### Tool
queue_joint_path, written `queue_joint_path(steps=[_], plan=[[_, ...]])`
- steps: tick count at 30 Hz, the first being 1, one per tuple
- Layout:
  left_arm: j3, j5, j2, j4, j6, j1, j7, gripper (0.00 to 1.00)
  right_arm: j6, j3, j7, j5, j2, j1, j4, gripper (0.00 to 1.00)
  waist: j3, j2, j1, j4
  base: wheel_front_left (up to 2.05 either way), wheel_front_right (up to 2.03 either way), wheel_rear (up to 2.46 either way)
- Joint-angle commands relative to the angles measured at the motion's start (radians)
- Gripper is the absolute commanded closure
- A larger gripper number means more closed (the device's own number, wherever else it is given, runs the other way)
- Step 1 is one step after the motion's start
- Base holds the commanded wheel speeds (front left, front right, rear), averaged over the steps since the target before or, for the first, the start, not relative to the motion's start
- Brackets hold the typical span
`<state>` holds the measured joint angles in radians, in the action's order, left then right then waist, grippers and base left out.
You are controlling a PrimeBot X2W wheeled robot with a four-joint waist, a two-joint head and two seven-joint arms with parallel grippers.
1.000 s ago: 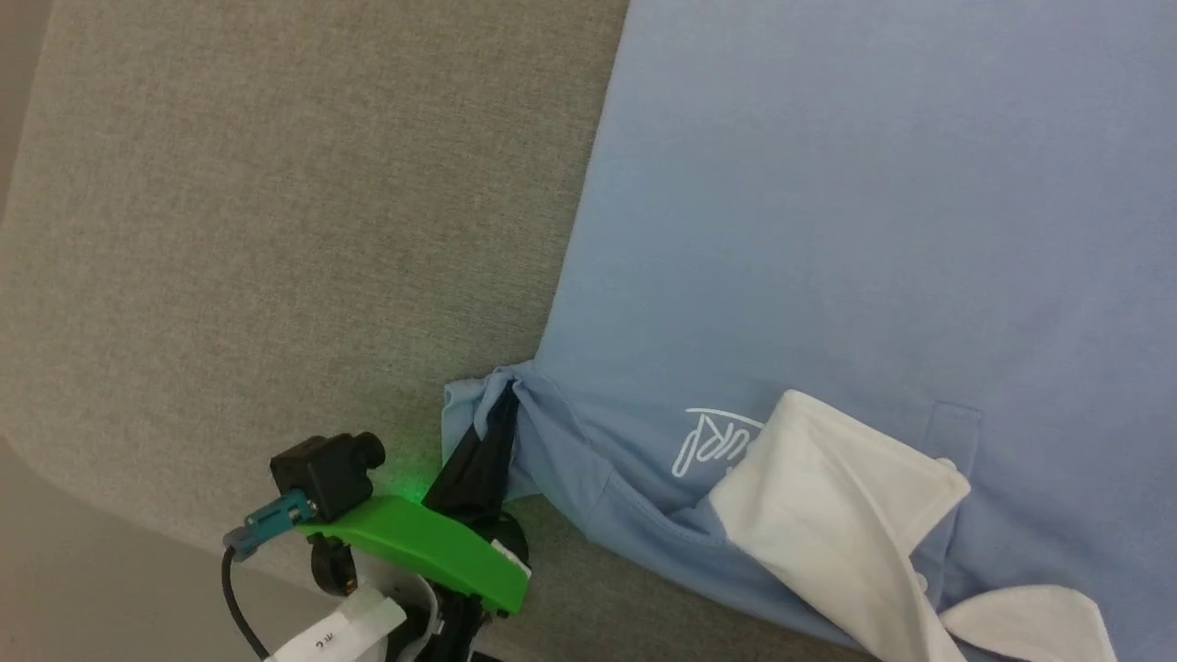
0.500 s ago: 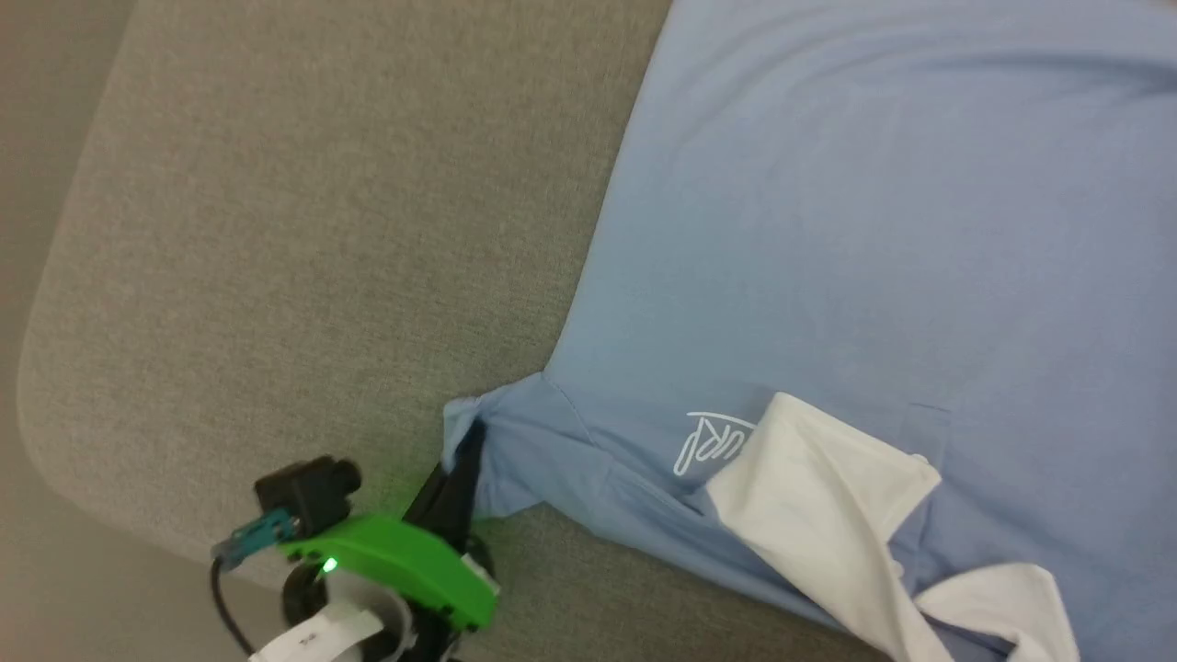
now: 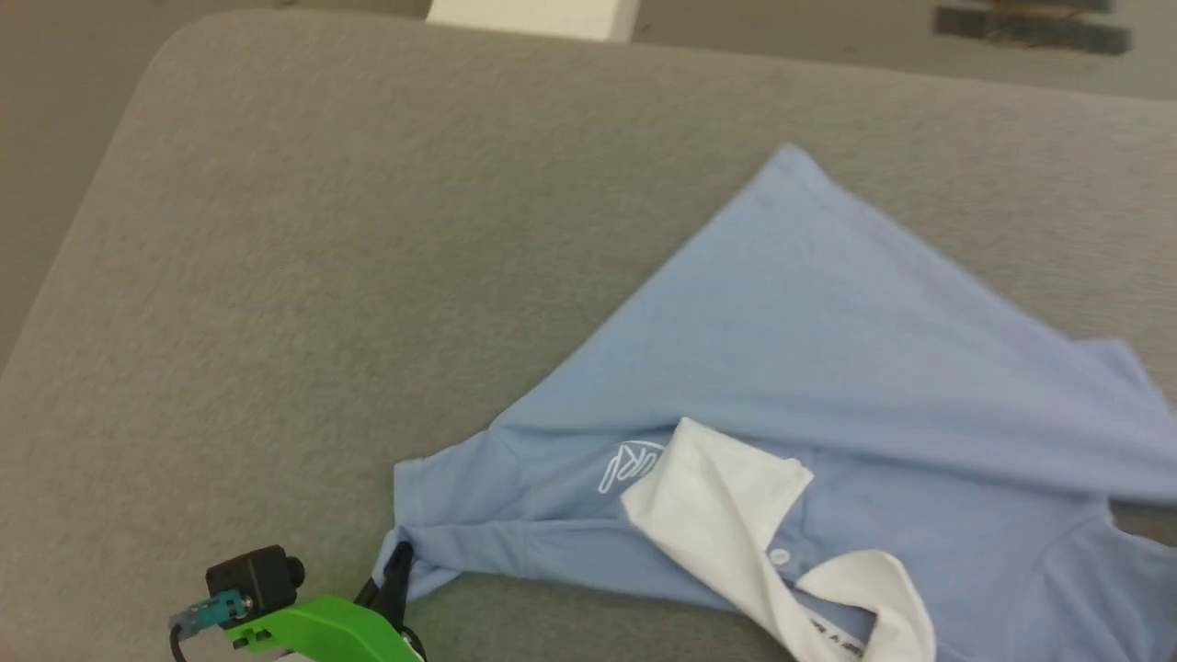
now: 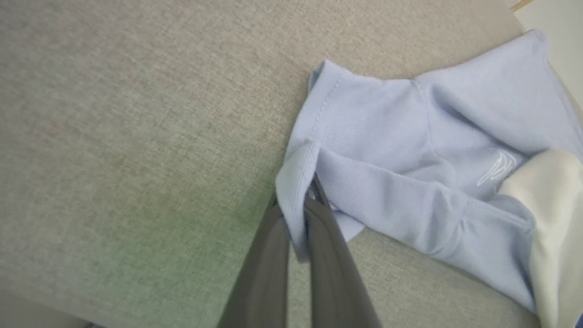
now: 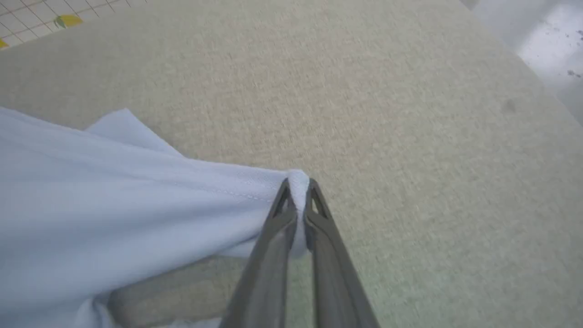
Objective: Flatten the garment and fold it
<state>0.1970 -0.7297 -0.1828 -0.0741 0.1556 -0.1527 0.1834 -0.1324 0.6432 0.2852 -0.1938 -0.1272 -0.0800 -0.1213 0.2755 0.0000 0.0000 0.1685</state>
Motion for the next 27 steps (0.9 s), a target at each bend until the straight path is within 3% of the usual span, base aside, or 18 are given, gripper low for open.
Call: queue_joint_path(steps=[1,11,12,13,14,20,27], plan=[[-0.004,-0.01,-0.007,-0.007,0.005,-0.008,0.002,1.0,0.002,0.014,0.04,0.014,0.01,0.026,0.003,1.0,-0.087,0.0,0.0,-0.094,0.0,0.0,0.0],[0.002,-0.01,-0.014,-0.022,0.013,-0.012,0.014,1.0,0.002,0.018,0.384,0.027,0.07,0.111,-0.026,1.0,-0.085,0.0,0.0,-0.123,0.0,0.0,0.0],[0.003,-0.011,-0.014,-0.022,0.013,-0.012,0.014,1.0,0.002,0.013,0.401,0.023,0.071,0.114,-0.022,0.86,-0.086,0.0,0.0,-0.123,0.0,0.0,0.0],[0.005,-0.011,-0.014,-0.022,0.013,-0.012,0.015,1.0,0.002,0.009,0.404,0.02,0.072,0.114,-0.012,0.56,-0.086,0.0,0.0,-0.123,0.0,0.0,0.0],[0.006,-0.011,-0.014,-0.022,0.012,-0.011,0.016,1.0,0.002,0.005,0.4,0.017,0.073,0.114,0.001,0.0,-0.086,0.0,0.0,-0.121,0.0,0.0,0.0],[0.014,-0.015,-0.012,-0.013,0.006,-0.004,0.018,1.0,0.002,-0.075,0.209,-0.003,0.04,0.069,0.096,0.0,-0.095,0.0,0.0,-0.104,0.0,0.0,0.0],[0.016,-0.021,-0.014,-0.01,0.002,0.002,0.018,1.0,0.002,-0.366,-0.12,-0.054,-0.083,-0.059,0.126,0.0,-0.094,0.0,0.0,-0.079,0.0,0.0,0.0]])
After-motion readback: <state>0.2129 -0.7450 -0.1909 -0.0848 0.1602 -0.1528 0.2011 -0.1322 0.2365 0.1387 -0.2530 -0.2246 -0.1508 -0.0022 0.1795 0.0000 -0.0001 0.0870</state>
